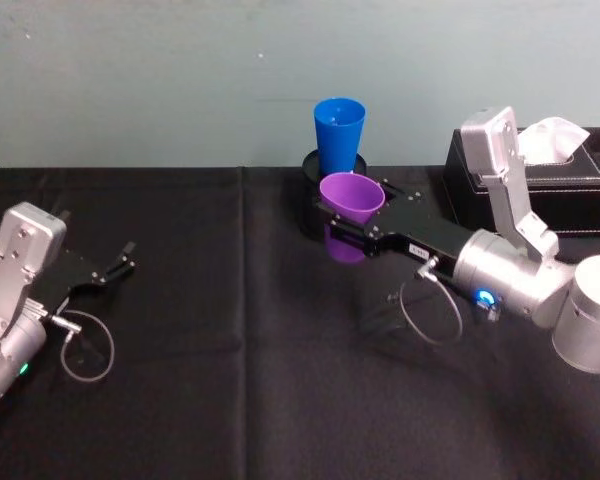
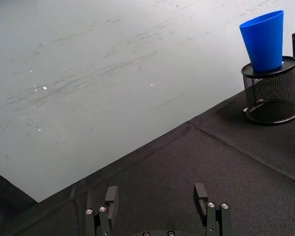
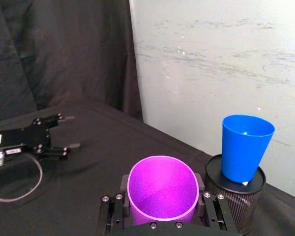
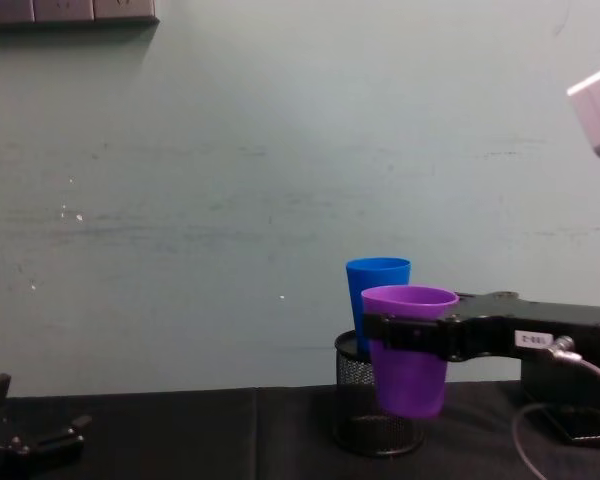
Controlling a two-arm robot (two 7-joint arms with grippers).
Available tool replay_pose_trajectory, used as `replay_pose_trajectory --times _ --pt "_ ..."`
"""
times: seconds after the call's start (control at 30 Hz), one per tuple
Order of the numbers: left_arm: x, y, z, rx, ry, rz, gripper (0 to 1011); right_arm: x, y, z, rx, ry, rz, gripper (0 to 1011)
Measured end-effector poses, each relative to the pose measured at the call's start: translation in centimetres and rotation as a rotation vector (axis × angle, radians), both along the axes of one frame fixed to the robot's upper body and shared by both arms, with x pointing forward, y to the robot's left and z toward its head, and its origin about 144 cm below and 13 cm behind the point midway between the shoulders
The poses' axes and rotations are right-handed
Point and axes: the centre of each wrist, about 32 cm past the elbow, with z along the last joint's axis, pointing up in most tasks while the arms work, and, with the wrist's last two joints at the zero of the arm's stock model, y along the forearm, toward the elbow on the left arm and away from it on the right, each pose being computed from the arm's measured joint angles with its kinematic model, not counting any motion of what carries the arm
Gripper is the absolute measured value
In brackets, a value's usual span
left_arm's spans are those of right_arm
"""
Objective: Pick up one cup with a gripper and tap it against the other cup.
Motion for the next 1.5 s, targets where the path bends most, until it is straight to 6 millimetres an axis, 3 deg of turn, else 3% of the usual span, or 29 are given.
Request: replay_pose_trajectory --times 0.73,1.5 --pt "0.0 0.0 0.0 0.000 0.000 0.000 1000 6.7 1.2 -0.7 0.022 0.014 -0.080 726" --pt "0.0 0.0 0.0 0.000 0.000 0.000 1000 9.1 1.8 -0.5 0.028 -0.004 -0.122 726"
